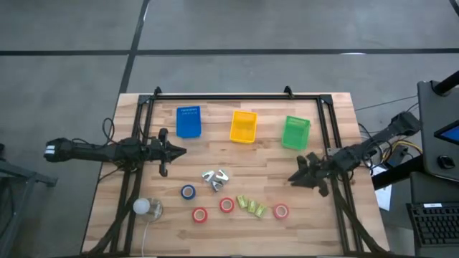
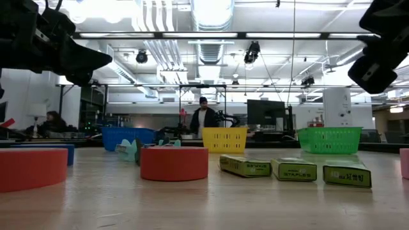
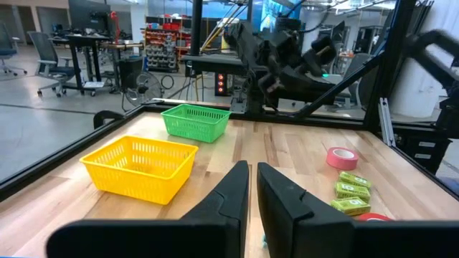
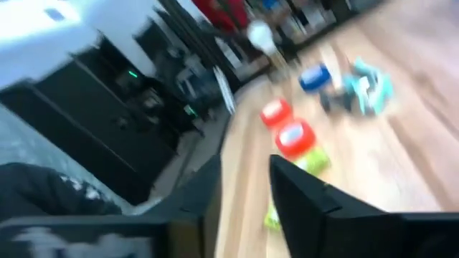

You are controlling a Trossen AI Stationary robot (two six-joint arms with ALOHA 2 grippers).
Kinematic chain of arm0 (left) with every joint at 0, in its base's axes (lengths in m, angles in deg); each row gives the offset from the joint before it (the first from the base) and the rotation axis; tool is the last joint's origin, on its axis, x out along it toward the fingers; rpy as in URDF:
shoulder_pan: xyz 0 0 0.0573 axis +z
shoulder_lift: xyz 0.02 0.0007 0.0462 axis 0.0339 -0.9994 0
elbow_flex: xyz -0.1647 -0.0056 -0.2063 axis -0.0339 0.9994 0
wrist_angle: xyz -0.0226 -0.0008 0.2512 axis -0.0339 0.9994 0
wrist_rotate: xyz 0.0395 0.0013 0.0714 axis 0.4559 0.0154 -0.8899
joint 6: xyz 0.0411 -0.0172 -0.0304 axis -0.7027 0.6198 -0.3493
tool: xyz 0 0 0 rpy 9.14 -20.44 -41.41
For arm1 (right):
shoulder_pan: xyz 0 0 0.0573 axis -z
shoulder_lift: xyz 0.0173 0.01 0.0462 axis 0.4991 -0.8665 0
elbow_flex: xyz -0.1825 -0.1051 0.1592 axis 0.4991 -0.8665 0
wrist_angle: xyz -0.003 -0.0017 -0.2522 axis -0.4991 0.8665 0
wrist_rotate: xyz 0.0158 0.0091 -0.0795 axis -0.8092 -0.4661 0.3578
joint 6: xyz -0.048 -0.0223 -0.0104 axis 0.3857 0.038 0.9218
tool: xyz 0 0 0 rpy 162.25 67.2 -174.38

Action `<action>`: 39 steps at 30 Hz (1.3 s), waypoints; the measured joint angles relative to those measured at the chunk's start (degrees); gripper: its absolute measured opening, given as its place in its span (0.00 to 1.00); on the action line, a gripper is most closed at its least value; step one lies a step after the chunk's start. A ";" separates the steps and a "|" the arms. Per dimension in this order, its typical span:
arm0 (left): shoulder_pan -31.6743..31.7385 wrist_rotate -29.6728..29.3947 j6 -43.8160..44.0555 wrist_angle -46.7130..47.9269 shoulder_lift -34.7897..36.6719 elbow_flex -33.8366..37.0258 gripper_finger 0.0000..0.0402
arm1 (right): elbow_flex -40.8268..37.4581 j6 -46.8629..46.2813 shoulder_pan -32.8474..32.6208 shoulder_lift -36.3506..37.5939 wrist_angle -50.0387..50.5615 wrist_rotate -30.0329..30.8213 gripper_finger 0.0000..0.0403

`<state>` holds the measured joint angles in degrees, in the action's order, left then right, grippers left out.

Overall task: Pick and place Stapler, Stapler remover, tape
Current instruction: Put the pink tape into the green bin

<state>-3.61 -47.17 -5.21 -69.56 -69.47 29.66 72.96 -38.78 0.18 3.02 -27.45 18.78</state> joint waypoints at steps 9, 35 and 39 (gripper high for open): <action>0.00 0.00 -0.01 0.00 0.00 0.00 0.09 | 18.87 -7.94 -2.38 -26.39 18.67 2.29 0.68; 0.01 0.02 -0.01 0.00 -0.04 0.00 0.09 | 52.35 -6.11 -10.37 -63.18 56.20 -0.84 0.93; 0.02 0.00 -0.02 0.00 -0.04 0.00 0.09 | 52.57 -6.55 -10.38 -65.91 59.25 -0.73 0.93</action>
<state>-3.59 -47.17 -5.23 -69.56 -69.52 29.66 125.53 -45.33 -10.20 -62.89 31.80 18.06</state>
